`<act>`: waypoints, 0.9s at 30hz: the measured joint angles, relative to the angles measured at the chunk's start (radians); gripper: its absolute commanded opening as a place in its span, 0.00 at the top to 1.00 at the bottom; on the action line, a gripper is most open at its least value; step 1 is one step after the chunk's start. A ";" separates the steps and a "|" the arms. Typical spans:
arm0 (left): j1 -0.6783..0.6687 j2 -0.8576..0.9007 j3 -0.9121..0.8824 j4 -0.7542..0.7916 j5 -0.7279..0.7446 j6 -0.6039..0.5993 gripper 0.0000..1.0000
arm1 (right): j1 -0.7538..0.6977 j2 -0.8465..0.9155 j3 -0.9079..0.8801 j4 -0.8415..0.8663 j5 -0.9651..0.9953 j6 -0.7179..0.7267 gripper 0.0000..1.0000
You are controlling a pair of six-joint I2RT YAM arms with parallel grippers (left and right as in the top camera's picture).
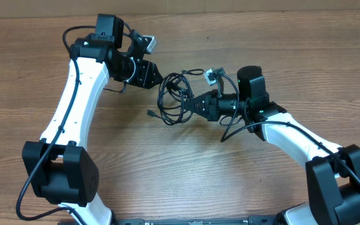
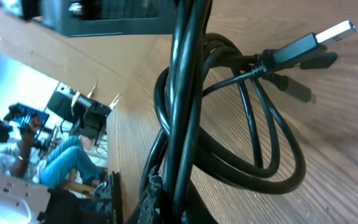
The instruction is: Untangle cables
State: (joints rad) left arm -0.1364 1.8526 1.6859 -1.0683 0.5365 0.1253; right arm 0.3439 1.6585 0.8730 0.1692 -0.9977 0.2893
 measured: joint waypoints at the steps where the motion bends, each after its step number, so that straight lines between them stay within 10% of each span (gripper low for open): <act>1: 0.000 0.000 0.000 -0.006 0.001 -0.012 0.57 | 0.000 0.000 0.000 0.013 -0.007 -0.009 0.96; 27: 0.001 0.000 0.000 -0.052 0.159 0.141 0.67 | -0.001 0.000 0.000 0.175 -0.119 -0.021 0.96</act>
State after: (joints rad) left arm -0.1352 1.8526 1.6855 -1.1202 0.6956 0.2661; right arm 0.3428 1.6588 0.8730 0.3447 -1.1168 0.2687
